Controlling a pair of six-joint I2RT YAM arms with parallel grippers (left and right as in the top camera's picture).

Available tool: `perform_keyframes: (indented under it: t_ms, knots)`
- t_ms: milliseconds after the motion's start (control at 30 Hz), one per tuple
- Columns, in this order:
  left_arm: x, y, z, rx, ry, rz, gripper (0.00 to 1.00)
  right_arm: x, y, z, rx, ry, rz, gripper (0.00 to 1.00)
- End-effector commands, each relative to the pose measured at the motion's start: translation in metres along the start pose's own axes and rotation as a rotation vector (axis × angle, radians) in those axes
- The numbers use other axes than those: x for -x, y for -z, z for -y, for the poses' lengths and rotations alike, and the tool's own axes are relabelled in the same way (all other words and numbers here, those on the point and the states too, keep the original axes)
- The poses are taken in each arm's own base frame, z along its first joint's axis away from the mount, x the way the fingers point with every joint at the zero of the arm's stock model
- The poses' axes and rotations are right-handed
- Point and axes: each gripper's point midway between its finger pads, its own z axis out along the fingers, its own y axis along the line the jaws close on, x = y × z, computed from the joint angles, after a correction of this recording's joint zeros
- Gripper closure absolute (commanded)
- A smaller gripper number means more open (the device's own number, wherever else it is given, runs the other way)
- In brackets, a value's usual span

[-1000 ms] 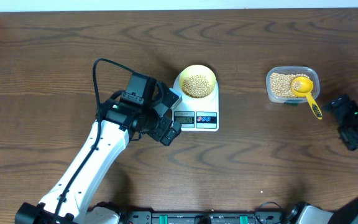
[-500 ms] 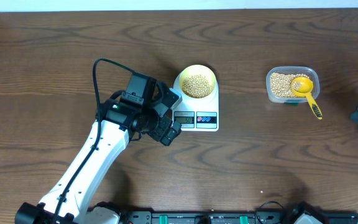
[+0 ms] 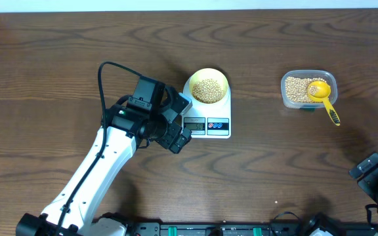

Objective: Scoop item into bowl and weigh 50g on scale

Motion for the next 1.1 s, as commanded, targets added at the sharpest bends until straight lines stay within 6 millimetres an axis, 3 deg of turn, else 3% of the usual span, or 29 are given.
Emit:
perform_keyframes:
  t_ms: [0, 300, 333, 400, 500, 600, 833, 1067]
  knots:
    - [-0.002, 0.0, 0.0, 0.004, -0.018, -0.005, 0.06, 0.0, 0.002, -0.004, 0.028, -0.001, 0.0, 0.01]
    - [-0.002, 0.0, 0.0, 0.004, -0.018, -0.005, 0.06, 0.003, 0.002, -0.011, 0.068, -0.01, 0.005, 0.01]
    - [-0.002, 0.0, 0.0, 0.004, -0.018, -0.005, 0.06, 0.006, 0.003, -0.012, 0.071, -0.026, 0.019, 0.01]
    - [-0.002, 0.0, 0.0, 0.004, -0.018, -0.005, 0.06, 0.036, 0.005, -0.019, 0.106, -0.096, 0.137, 0.01]
    - [-0.002, 0.0, 0.0, 0.004, -0.018, -0.005, 0.06, 0.066, 0.012, -0.026, 0.155, -0.209, 0.251, 0.01]
    - [-0.002, 0.0, 0.0, 0.004, -0.018, -0.005, 0.06, 0.079, 0.017, -0.029, 0.181, -0.259, 0.302, 0.01]
    - [-0.002, 0.0, 0.0, 0.004, -0.018, -0.005, 0.06, 0.096, 0.023, -0.032, 0.241, -0.44, 0.353, 0.01]
    - [-0.002, 0.0, 0.0, 0.004, -0.018, -0.005, 0.06, 0.098, 0.025, -0.033, 0.283, -0.618, 0.342, 0.01]
